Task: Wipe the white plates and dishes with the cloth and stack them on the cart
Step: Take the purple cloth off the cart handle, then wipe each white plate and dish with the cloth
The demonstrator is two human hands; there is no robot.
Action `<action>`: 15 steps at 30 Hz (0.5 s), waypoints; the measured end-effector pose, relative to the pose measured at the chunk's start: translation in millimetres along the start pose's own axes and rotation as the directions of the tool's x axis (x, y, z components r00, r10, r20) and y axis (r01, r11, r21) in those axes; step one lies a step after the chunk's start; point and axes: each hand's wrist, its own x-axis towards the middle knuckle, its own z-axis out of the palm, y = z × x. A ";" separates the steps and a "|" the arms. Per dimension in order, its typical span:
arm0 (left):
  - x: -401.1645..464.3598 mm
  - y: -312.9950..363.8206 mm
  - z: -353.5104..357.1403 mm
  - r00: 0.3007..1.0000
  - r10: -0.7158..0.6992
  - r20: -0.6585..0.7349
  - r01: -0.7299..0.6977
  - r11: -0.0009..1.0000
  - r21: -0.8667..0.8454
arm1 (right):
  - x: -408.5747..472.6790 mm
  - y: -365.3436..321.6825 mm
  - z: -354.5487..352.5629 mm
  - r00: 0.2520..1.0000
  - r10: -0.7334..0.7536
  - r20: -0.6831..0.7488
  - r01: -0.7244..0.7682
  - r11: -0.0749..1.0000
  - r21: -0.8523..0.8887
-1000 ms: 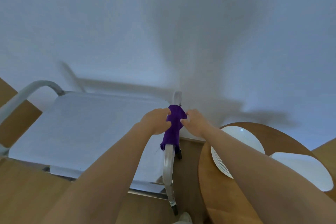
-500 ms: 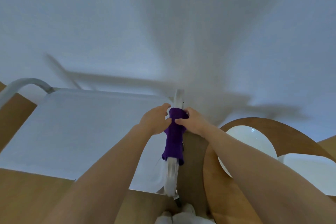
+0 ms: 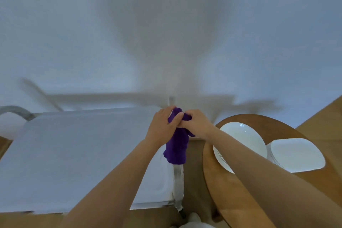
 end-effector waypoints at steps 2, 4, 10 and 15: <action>-13.4 11.6 5.5 0.998 -0.016 0.053 0.024 0.987 -0.157 | -16.0 -3.6 -2.2 0.998 -0.011 -0.061 0.013 1.000 0.025; -25.6 18.4 11.5 0.993 -0.022 0.117 0.050 0.970 -0.238 | -33.8 -6.1 -6.8 0.992 0.012 -0.123 0.005 0.990 0.140; -48.4 33.3 39.0 0.965 0.111 0.239 -0.068 0.981 -0.181 | -84.5 1.6 -24.7 0.959 0.082 -0.272 -0.004 0.961 0.276; -63.9 52.6 66.1 0.929 0.145 0.340 -0.031 0.948 -0.318 | -119.2 26.4 -41.4 0.946 0.133 -0.296 -0.018 0.932 0.362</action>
